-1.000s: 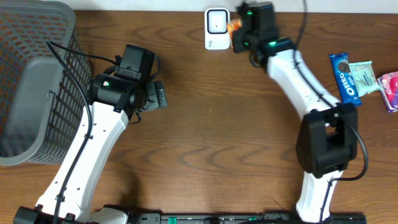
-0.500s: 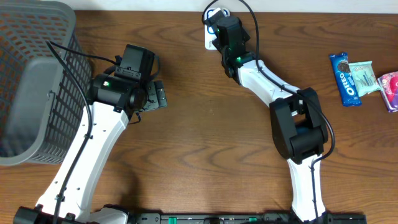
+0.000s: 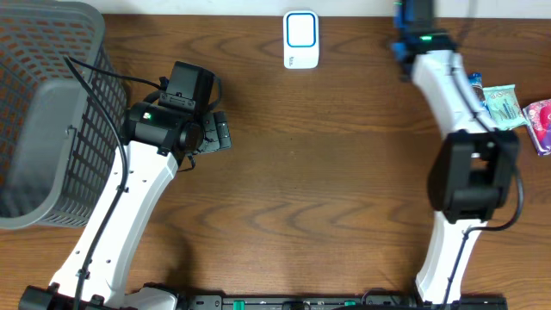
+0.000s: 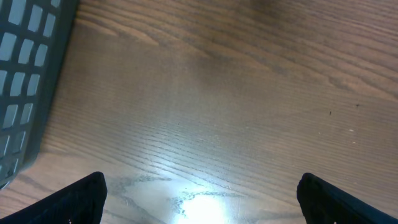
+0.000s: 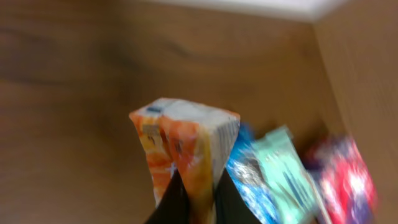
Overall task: Scan the item barcode
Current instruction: 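Carry the orange pack to the far right pile and release it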
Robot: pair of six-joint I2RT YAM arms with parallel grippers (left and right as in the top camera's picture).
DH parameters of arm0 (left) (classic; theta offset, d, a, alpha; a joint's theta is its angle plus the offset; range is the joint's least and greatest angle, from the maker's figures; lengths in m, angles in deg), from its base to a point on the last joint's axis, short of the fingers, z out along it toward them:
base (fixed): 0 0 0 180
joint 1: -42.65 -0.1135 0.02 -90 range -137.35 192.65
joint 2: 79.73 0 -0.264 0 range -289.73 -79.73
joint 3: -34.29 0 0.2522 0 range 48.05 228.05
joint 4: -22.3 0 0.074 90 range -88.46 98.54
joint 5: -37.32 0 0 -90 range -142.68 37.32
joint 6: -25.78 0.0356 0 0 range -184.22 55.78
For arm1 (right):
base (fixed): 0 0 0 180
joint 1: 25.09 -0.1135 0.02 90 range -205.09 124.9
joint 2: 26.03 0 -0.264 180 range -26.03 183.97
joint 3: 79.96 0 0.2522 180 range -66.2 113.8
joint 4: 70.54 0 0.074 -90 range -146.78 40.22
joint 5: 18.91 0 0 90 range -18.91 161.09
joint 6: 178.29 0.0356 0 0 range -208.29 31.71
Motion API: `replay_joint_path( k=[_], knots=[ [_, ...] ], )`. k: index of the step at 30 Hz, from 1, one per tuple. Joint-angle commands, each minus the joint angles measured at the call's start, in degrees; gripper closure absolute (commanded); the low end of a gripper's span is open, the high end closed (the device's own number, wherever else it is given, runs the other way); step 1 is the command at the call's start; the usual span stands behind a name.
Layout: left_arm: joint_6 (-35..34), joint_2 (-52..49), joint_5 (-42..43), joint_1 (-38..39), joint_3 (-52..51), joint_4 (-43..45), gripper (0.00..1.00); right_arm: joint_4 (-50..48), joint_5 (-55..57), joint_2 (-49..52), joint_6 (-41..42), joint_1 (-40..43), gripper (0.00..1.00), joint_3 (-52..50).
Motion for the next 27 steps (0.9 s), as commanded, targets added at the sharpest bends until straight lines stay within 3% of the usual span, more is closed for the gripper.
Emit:
replay_joint_path(
  k=[1,7,8,10,11,12,13,20,27],
  knots=[
    [-0.28,0.07,-0.52,-0.17,0.28,-0.26,0.02,4.31,2.08,-0.9,9.7,5.31,0.99,-2.73],
    [-0.28,0.07,-0.52,-0.17,0.28,-0.24,0.02,7.1,2.1,-0.9,11.61,13.25,0.98,-4.66],
    [-0.28,0.07,-0.52,-0.17,0.28,-0.24,0.02,7.69,2.29,-0.9,13.03,14.03,0.9,-4.66],
    [-0.28,0.07,-0.52,-0.17,0.28,-0.26,0.02,8.76,3.37,-0.9,15.37,15.02,0.67,-4.66],
    [-0.28,0.07,-0.52,-0.17,0.28,-0.26,0.02,9.25,3.65,-0.9,16.94,16.06,0.29,-4.66],
    [-0.28,0.07,-0.52,-0.17,0.28,-0.26,0.02,9.9,3.61,-0.9,18.01,16.85,0.08,-4.66],
    [-0.28,0.07,-0.52,-0.17,0.28,-0.24,0.02,10.51,3.56,-0.9,19.32,17.22,0.01,-4.66],
    [-0.28,0.07,-0.52,-0.17,0.28,-0.26,0.02,14.4,-5.35,-3.96,20.0,16.44,0.01,-4.66],
    [-0.28,0.07,-0.52,-0.17,0.28,-0.24,0.02,25.2,-24.5,-21.79,22.49,12.33,0.01,-4.68]
  ],
)
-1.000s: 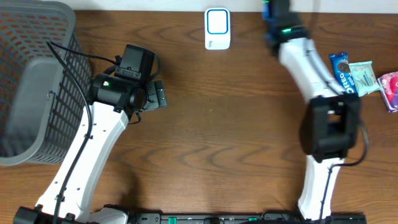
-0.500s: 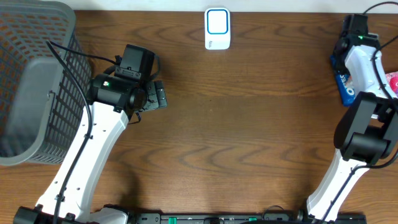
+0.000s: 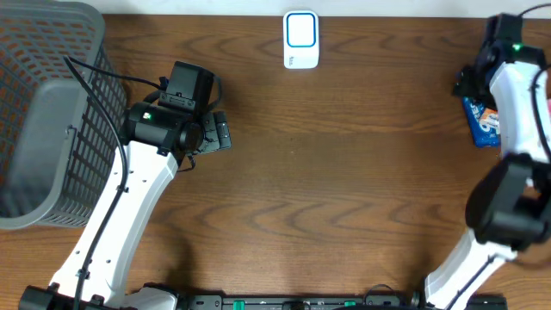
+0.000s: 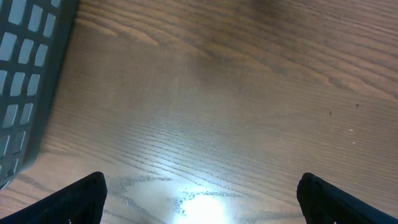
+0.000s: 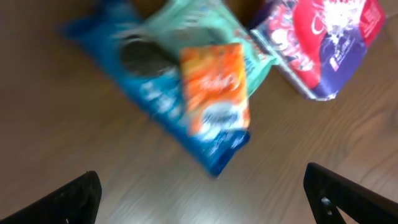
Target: Scan the item barcode
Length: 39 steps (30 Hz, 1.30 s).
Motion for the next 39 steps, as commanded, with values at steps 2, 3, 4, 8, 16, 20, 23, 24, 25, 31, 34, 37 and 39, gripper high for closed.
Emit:
replay_joint_path(
  k=[2,3,4,8,16,20,23,24,25,31,34,37,39],
  knots=[
    [-0.28,0.04,-0.52,-0.17,0.28,-0.2,0.02,6.86,-14.36,-15.96,3.85,-2.99,0.01,0.5],
    [-0.28,0.04,-0.52,-0.17,0.28,-0.2,0.02,7.39,-14.6,-16.83,3.82,-3.28,0.01,0.5],
    [-0.28,0.04,-0.52,-0.17,0.28,-0.2,0.02,9.94,-14.62,-20.7,3.76,-4.76,0.01,0.5],
    [-0.28,0.04,-0.52,-0.17,0.28,-0.22,0.02,16.39,-14.67,-29.07,3.3,-9.01,0.01,-0.02],
    [-0.28,0.04,-0.52,-0.17,0.28,-0.2,0.02,29.77,-25.33,-40.11,3.74,-19.56,0.01,-7.69],
    [-0.28,0.04,-0.52,-0.17,0.28,-0.22,0.02,35.52,-27.06,-40.46,3.74,-21.07,0.01,-8.17],
    [-0.28,0.04,-0.52,-0.17,0.28,-0.22,0.02,35.34,-27.04,-40.46,3.74,-21.05,0.01,-8.17],
    [-0.28,0.04,-0.52,-0.17,0.28,-0.22,0.02,35.36,-27.06,-40.46,3.74,-21.05,0.01,-8.17],
    [-0.28,0.04,-0.52,-0.17,0.28,-0.2,0.02,35.36,-27.06,-40.46,3.74,-21.07,0.01,-8.17],
    [-0.28,0.04,-0.52,-0.17,0.28,-0.22,0.02,36.09,-26.62,-40.46,3.32,-21.07,0.01,-8.17],
    [-0.28,0.04,-0.52,-0.17,0.28,-0.22,0.02,36.13,-26.6,-40.46,1.97,-21.35,0.01,-8.5],
    [-0.28,0.04,-0.52,-0.17,0.28,-0.2,0.02,33.9,-26.43,-40.63,0.9,-22.12,0.01,-10.97],
    [-0.28,0.04,-0.52,-0.17,0.28,-0.2,0.02,30.47,-26.45,-42.07,-0.46,-22.34,0.01,-14.36]
  ],
)
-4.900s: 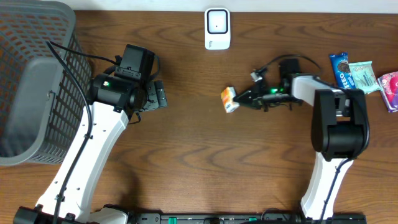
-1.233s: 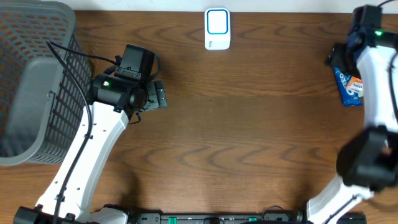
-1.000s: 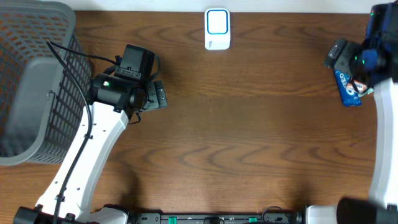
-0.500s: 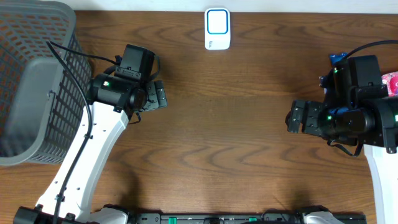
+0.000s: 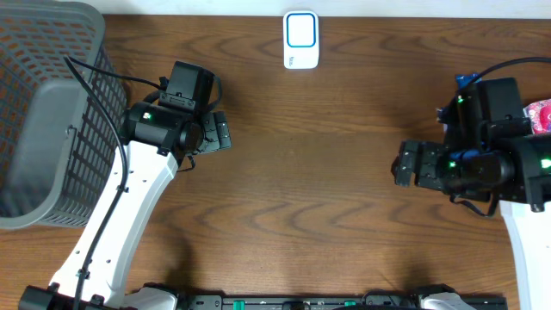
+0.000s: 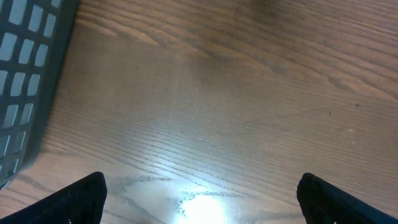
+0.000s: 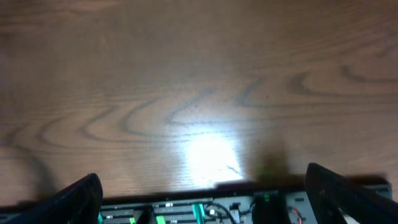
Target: Scan the item barcode
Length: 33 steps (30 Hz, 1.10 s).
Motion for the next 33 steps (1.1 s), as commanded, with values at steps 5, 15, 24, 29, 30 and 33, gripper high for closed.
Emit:
replay_joint_path(
  k=[5,15,24,29,30,33],
  knots=[
    [-0.28,0.04,-0.52,-0.17,0.28,-0.24,0.02,-12.9,-0.48,-7.63,-4.9,-0.76,0.01,-15.21],
    [-0.28,0.04,-0.52,-0.17,0.28,-0.22,0.02,-46.38,-4.39,-36.52,-15.56,-0.76,0.01,-48.7],
    [-0.28,0.04,-0.52,-0.17,0.28,-0.24,0.02,-63.39,-4.81,-54.16,-15.58,-0.72,0.01,-70.1],
    [-0.28,0.04,-0.52,-0.17,0.28,-0.22,0.02,-74.44,-4.13,-62.2,-15.56,-0.7,0.01,-80.83],
    [-0.28,0.04,-0.52,-0.17,0.28,-0.24,0.02,-75.67,-3.91,-63.52,-15.56,-0.63,0.01,-82.23],
    [-0.28,0.04,-0.52,-0.17,0.28,-0.24,0.02,-79.69,-2.73,-67.23,-15.54,0.02,0.01,-86.31]
  ],
)
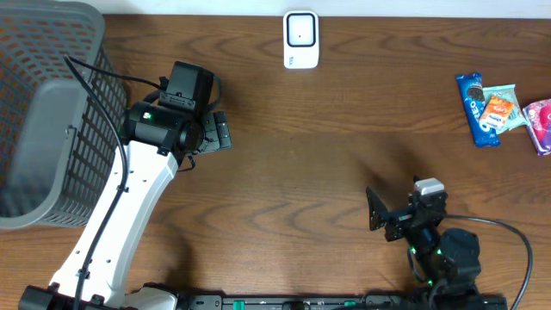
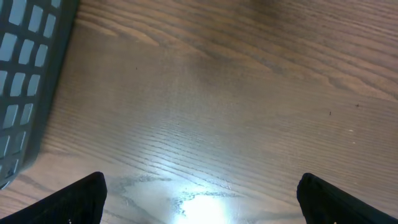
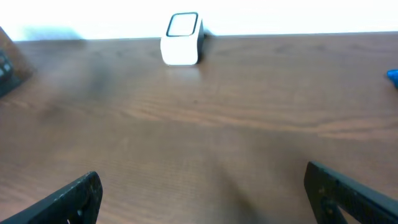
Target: Scan the item barcode
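Observation:
The white barcode scanner (image 1: 301, 39) stands at the table's far edge, also seen far ahead as the scanner (image 3: 182, 38) in the right wrist view. An orange packet (image 1: 498, 110) lies on a blue cookie pack (image 1: 476, 96) and a teal packet (image 1: 510, 96) at the far right. My right gripper (image 1: 376, 213) sits low near the front edge, well away from the snacks. Seen from its own wrist, the right gripper (image 3: 202, 186) is open and empty. My left gripper (image 1: 219, 133) hovers over bare wood; from its wrist, the left gripper (image 2: 202, 186) is open and empty.
A grey mesh basket (image 1: 43, 103) fills the far left, its wall (image 2: 25, 74) close to the left gripper. A pink-red pack (image 1: 541, 120) lies at the right edge beside the other snacks. The right arm is folded down at the front edge.
The right arm was stretched over the table's right side with its gripper pointing down. Now it is folded at the front edge, facing across the table toward the scanner. The left arm has not moved.
At first my right gripper was shut on the orange packet above the snack pile at the right. Then it was open and the packet lay on the blue and teal packs. After that the arm stood back over the right-middle, and now it rests at the front edge.

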Robot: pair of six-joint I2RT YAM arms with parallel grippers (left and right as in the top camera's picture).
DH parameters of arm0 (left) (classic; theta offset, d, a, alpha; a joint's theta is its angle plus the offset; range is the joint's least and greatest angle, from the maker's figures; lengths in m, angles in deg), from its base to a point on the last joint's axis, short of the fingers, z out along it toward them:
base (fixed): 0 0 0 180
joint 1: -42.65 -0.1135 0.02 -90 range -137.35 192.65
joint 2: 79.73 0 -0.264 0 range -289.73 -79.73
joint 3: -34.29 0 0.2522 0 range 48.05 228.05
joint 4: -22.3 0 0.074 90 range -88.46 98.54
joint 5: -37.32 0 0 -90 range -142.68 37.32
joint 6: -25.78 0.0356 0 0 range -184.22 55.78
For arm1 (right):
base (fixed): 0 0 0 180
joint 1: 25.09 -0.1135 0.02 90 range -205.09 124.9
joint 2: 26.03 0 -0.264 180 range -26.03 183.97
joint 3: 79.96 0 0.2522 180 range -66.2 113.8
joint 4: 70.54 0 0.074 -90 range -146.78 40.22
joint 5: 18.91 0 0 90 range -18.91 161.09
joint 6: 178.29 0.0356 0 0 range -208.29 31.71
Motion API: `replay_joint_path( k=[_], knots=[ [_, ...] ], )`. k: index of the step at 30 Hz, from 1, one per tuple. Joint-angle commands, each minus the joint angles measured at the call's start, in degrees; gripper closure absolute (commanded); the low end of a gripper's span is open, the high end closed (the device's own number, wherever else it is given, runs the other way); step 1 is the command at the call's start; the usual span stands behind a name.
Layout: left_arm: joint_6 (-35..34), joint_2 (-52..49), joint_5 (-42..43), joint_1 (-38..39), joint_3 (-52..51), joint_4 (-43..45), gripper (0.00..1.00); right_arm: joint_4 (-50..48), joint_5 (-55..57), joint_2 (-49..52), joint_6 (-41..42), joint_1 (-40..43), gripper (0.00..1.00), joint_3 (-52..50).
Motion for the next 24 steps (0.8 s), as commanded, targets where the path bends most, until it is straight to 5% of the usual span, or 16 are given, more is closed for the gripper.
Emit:
replay_joint_path(
  k=[1,24],
  knots=[
    [-0.28,0.09,-0.52,-0.17,0.26,-0.26,0.02,-1.95,1.57,-3.72,-0.55,0.5,0.01,-3.43],
    [-0.28,0.07,-0.52,-0.17,0.26,-0.26,0.02,-10.58,5.33,-8.87,-6.67,8.46,0.01,-8.66]
  ],
)
